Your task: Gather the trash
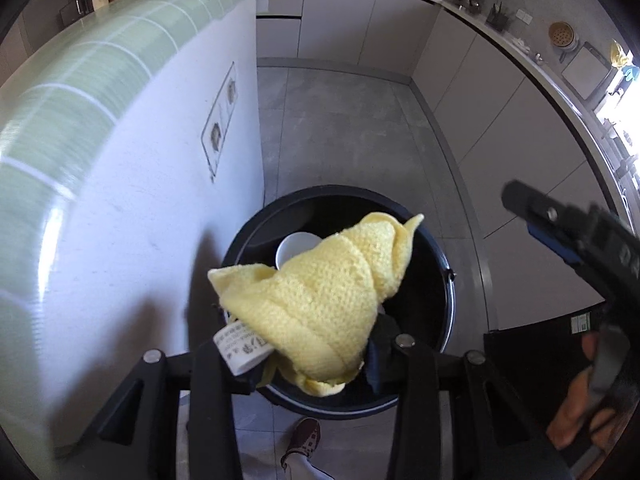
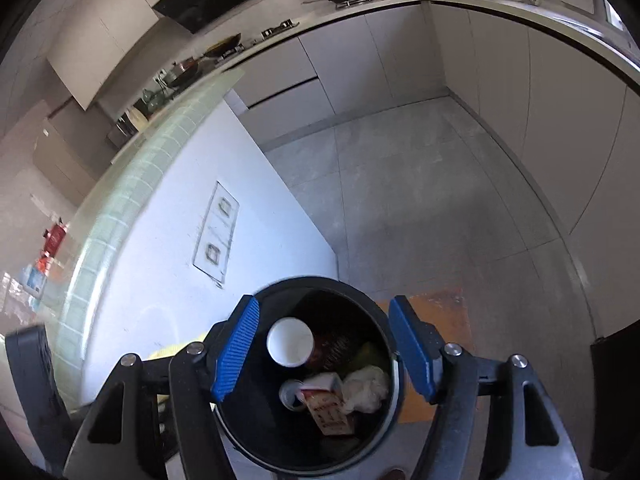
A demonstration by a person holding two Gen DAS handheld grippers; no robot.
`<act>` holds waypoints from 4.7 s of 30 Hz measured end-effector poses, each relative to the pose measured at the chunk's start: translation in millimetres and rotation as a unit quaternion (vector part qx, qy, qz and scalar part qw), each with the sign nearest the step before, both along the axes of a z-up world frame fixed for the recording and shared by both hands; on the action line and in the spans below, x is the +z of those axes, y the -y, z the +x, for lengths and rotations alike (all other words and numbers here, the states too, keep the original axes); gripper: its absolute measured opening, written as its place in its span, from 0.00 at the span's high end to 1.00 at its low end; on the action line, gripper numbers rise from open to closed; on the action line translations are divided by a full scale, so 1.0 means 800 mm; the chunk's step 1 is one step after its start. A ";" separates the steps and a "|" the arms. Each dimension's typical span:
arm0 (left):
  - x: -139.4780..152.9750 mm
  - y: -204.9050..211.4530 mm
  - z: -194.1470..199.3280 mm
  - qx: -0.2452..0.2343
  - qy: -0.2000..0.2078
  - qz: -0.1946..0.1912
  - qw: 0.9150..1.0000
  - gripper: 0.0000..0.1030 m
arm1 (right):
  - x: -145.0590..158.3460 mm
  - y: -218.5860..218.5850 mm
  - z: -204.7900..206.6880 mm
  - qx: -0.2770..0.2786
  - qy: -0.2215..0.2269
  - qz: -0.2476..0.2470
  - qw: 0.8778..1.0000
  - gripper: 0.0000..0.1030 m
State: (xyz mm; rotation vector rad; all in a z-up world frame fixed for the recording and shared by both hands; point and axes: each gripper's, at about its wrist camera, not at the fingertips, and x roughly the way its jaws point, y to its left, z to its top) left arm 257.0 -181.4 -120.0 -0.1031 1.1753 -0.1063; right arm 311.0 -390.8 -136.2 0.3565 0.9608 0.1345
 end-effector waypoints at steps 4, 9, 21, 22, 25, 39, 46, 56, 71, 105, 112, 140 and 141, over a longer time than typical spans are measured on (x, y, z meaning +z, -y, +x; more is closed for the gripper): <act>-0.006 0.008 0.011 0.002 -0.007 0.011 1.000 0.41 | -0.009 0.009 -0.011 -0.011 -0.010 -0.008 1.000 0.32; 0.007 0.017 0.008 -0.002 0.020 0.029 0.999 0.27 | -0.017 0.014 -0.020 -0.021 -0.018 -0.013 1.000 0.32; 0.091 0.004 -0.030 -0.018 0.073 0.023 0.997 0.27 | 0.011 0.008 -0.046 -0.036 -0.043 -0.025 0.998 0.32; 0.104 0.002 -0.038 -0.020 0.078 0.022 0.997 0.27 | 0.018 0.004 -0.052 -0.032 -0.050 -0.024 0.998 0.32; 0.144 -0.006 -0.067 -0.034 0.099 0.018 0.994 0.27 | 0.039 -0.004 -0.076 -0.033 -0.053 -0.027 0.998 0.32; 0.223 -0.178 -0.289 -0.023 0.165 0.035 0.985 0.20 | 0.150 -0.184 -0.354 0.025 0.023 -0.026 0.999 0.27; 0.248 -0.253 -0.377 -0.005 0.188 0.045 0.981 0.19 | 0.208 -0.286 -0.499 0.032 0.067 -0.052 0.996 0.23; 0.282 -0.262 -0.429 0.013 0.231 0.013 0.973 0.11 | 0.294 -0.324 -0.589 -0.016 0.132 -0.145 0.981 0.17; 0.274 -0.204 -0.466 0.026 0.238 0.036 0.970 0.11 | 0.305 -0.257 -0.603 -0.034 0.143 -0.126 0.981 0.17; 0.280 -0.198 -0.489 0.047 0.234 0.056 0.970 0.11 | 0.309 -0.261 -0.607 -0.012 0.144 -0.117 0.983 0.16; 0.282 -0.190 -0.494 0.046 0.233 0.053 0.970 0.11 | 0.309 -0.260 -0.611 -0.013 0.144 -0.118 0.982 0.16; 0.275 -0.157 -0.480 0.020 0.227 0.036 0.973 0.11 | 0.303 -0.242 -0.604 -0.024 0.134 -0.117 0.984 0.16; 0.275 -0.155 -0.481 0.017 0.231 0.032 0.972 0.11 | 0.302 -0.241 -0.604 -0.025 0.134 -0.117 0.984 0.16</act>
